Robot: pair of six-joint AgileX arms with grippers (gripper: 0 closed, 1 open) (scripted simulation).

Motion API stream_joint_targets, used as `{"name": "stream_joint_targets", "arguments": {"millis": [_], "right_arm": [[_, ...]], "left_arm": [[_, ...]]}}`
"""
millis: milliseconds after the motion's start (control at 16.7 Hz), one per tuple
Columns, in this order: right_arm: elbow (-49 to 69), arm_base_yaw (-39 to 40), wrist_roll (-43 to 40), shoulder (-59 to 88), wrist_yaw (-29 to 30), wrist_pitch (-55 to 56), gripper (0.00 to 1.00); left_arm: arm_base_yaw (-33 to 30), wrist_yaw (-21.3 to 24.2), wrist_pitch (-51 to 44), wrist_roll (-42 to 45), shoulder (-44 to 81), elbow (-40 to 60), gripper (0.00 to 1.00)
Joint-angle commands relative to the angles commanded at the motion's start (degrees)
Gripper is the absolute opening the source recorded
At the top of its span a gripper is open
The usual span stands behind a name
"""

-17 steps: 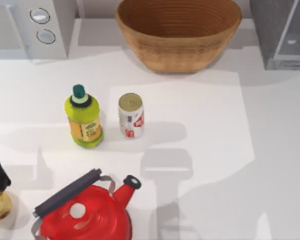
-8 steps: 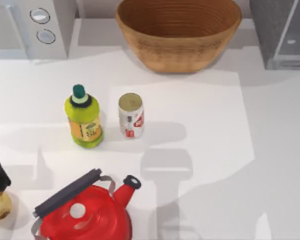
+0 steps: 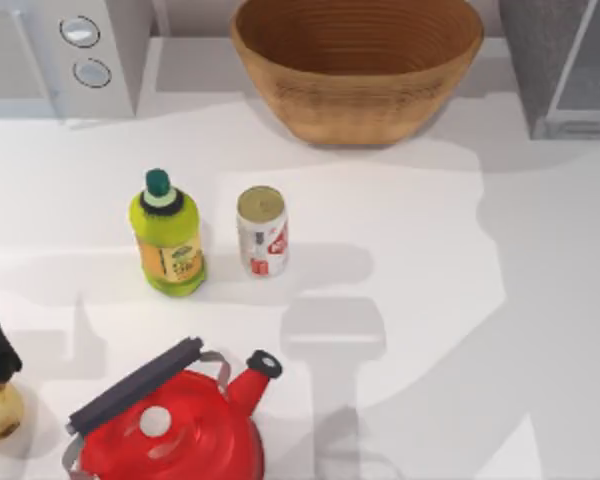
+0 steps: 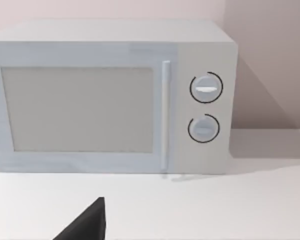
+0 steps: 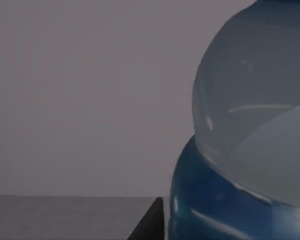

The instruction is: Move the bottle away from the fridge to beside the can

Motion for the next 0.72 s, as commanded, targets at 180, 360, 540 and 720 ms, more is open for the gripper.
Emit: {"name": "stream_joint_targets", "arguments": {"millis": [180,360,540,720], "right_arm": [[-0.2,0.0,0.09,0.24,-0.02,0.15,0.0],[-2.3,-0.59,0.18,-1.64,-0.19,1.27,0.0],[-9.78,-1.94,0.34,-6.46,-1.22,4.33,0.0],[-21.36,-3.41,0.36,-12.47,-2.97,8.23,0.0]], "left_arm": [[0.0,0.0,0.0,0.0,0.0,0.0,1.0],[0.0,0.0,0.0,0.0,0.0,0.0,1.0],[0.0,0.0,0.0,0.0,0.0,0.0,1.0],[0.0,0.0,0.0,0.0,0.0,0.0,1.0]]}}
